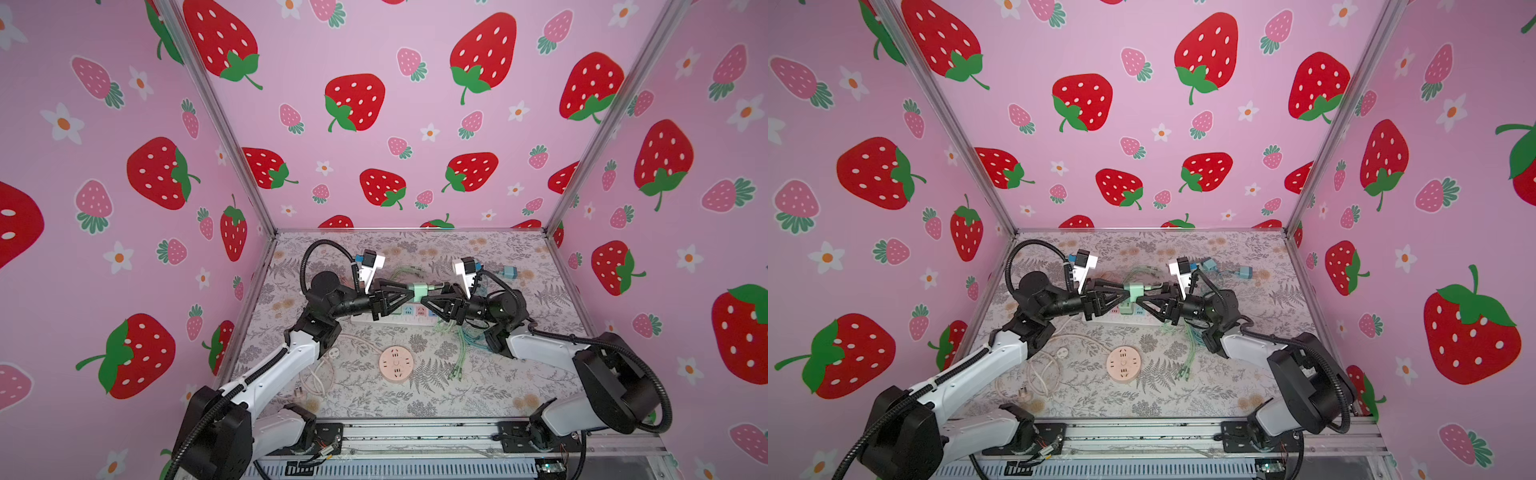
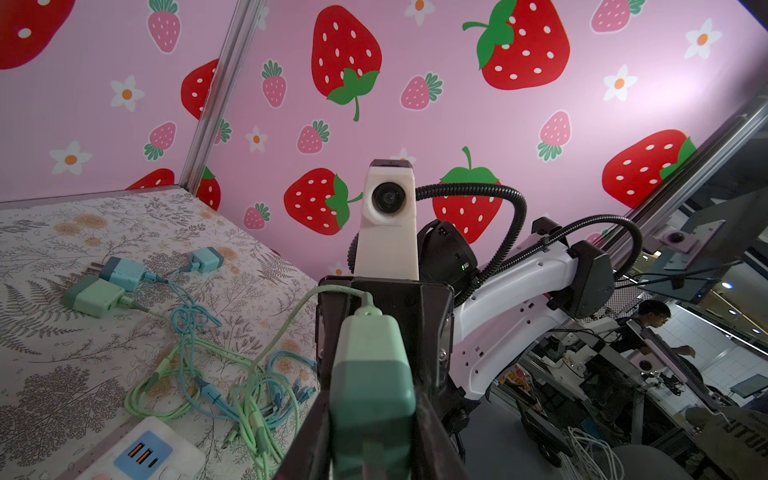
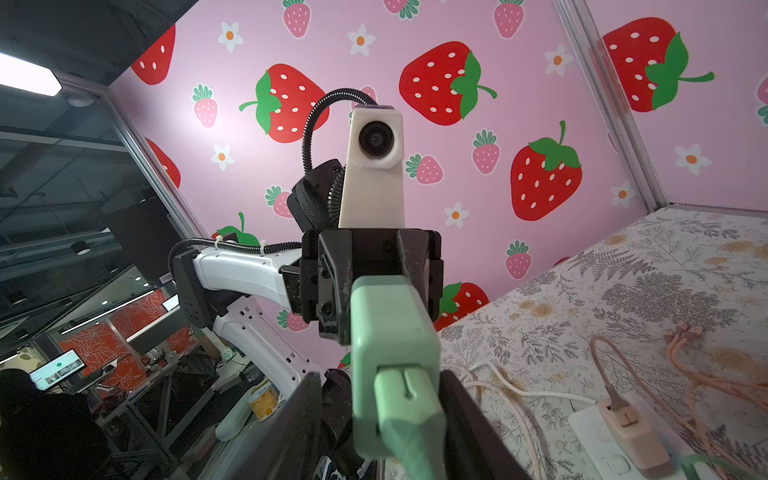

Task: Insert the plug
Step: 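Regrasp the charger with the right gripper while the left gripper holds it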

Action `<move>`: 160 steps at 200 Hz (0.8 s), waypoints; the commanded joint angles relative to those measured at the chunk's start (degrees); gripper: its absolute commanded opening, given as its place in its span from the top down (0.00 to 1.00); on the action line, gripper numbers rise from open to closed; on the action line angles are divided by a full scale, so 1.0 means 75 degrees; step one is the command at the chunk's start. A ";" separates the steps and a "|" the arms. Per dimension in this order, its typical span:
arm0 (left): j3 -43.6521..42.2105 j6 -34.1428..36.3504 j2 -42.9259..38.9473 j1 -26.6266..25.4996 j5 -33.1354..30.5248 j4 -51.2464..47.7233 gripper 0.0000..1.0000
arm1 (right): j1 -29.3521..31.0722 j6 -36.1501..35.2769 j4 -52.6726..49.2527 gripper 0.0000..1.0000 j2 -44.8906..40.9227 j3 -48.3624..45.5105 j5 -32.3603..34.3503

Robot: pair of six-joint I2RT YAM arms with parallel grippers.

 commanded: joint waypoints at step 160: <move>0.0370 0.0717 -0.0513 0.0155 -0.0054 -0.1628 0.56 | 0.0125 -0.2878 -0.4127 0.93 -0.1257 0.0771 0.0502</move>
